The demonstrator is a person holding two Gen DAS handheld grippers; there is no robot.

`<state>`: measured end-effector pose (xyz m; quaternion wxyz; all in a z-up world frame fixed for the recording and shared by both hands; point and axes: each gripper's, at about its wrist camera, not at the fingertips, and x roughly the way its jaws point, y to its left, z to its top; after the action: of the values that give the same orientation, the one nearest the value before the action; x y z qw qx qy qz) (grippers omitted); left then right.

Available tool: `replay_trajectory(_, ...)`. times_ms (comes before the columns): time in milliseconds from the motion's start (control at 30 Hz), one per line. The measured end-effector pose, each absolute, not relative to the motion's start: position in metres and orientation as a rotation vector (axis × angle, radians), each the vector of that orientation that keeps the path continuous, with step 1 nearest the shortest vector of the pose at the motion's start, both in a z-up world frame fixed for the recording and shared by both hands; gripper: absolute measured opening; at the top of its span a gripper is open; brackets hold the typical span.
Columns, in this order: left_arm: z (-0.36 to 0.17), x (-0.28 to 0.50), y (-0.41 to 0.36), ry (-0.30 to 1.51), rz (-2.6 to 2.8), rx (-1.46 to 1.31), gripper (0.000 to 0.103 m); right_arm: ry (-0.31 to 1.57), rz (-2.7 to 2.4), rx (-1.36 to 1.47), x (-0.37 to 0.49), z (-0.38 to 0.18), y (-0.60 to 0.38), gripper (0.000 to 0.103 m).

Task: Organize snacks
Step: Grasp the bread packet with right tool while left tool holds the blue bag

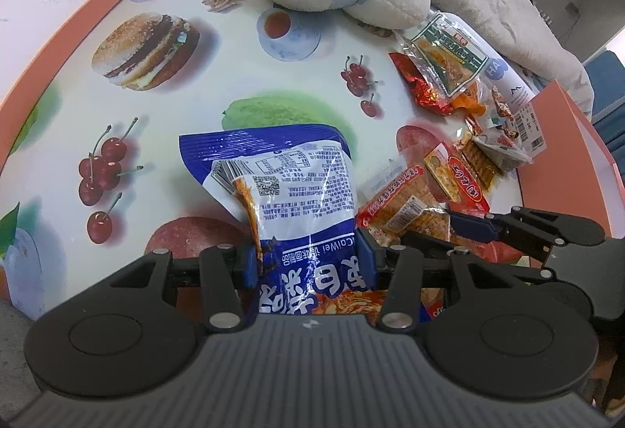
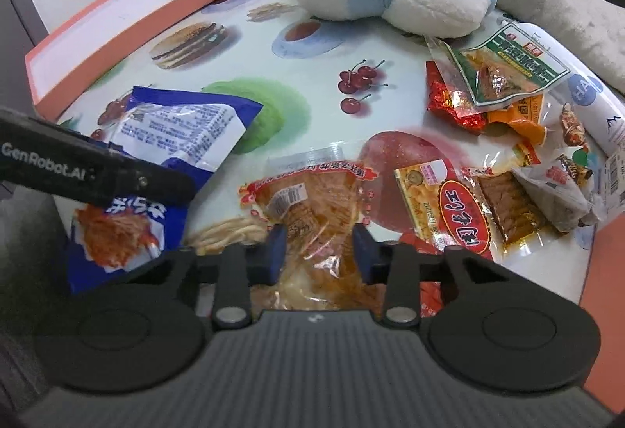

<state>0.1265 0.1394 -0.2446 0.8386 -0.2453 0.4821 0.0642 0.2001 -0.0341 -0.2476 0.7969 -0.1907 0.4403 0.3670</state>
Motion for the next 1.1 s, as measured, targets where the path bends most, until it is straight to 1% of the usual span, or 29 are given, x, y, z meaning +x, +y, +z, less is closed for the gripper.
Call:
replay_trajectory(367, -0.222, 0.119, 0.124, 0.978, 0.118, -0.497, 0.054, 0.921, 0.662, -0.278, 0.182, -0.214, -0.064, 0.035)
replay_trajectory(733, -0.203, 0.112, 0.094, 0.962, 0.058, -0.446, 0.054, 0.918, 0.48, -0.153, 0.162, -0.195, -0.113, 0.036)
replay_trajectory(900, -0.189, 0.113, 0.083, 0.941, 0.036, -0.429, 0.054, 0.909, 0.434, -0.126, 0.155, -0.186, -0.125, 0.036)
replay_trajectory(1100, -0.171, 0.115, 0.07, 0.93, 0.012, -0.406, 0.054, 0.869, 0.409, -0.104, 0.154, -0.162, -0.134, 0.036)
